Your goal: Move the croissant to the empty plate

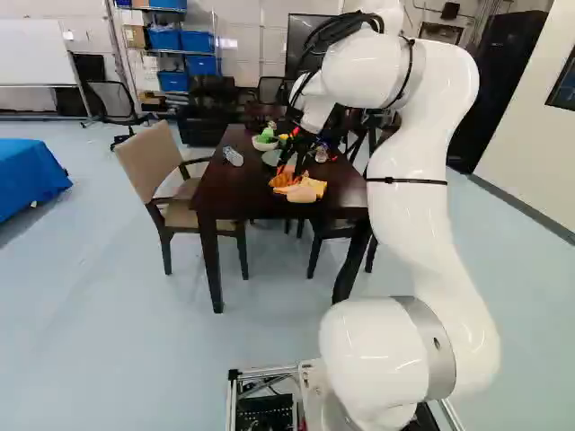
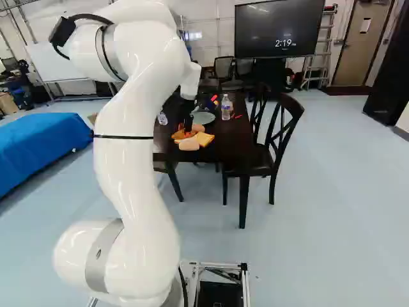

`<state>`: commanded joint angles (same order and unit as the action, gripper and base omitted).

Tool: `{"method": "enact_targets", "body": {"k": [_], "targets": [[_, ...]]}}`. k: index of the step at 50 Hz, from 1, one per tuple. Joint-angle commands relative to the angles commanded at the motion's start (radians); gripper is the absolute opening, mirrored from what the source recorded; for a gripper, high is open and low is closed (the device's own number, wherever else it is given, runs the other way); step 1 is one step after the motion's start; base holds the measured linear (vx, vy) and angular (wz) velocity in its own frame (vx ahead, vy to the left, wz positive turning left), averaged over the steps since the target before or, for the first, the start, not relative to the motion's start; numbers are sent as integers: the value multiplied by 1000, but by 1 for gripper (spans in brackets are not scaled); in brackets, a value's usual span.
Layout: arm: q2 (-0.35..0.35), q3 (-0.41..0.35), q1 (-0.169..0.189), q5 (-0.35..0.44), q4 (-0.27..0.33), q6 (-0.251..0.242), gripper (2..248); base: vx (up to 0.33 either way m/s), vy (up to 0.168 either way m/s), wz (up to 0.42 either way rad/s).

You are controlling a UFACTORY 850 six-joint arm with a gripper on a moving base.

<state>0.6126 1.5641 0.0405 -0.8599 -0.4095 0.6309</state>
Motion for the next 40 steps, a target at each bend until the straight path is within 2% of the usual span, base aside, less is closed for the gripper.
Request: {"method": "enact_targets", "body": {"k": [1, 16, 17, 21, 22, 27, 28, 40], "targets": [[0, 0, 0, 0, 0, 0, 119, 0, 0, 0], [0, 0, 0, 0, 0, 0, 120, 0, 0, 0], [0, 0, 0, 0, 0, 0, 110, 0, 0, 0], [0, 0, 0, 0, 0, 0, 110, 0, 0, 0], [0, 0, 0, 0, 0, 0, 100, 0, 0, 0], [0, 0, 0, 0, 0, 0, 100, 0, 0, 0], [0, 0, 0, 0, 0, 0, 90, 0, 0, 0], [0, 0, 0, 0, 0, 0, 92, 0, 0, 0]]}}
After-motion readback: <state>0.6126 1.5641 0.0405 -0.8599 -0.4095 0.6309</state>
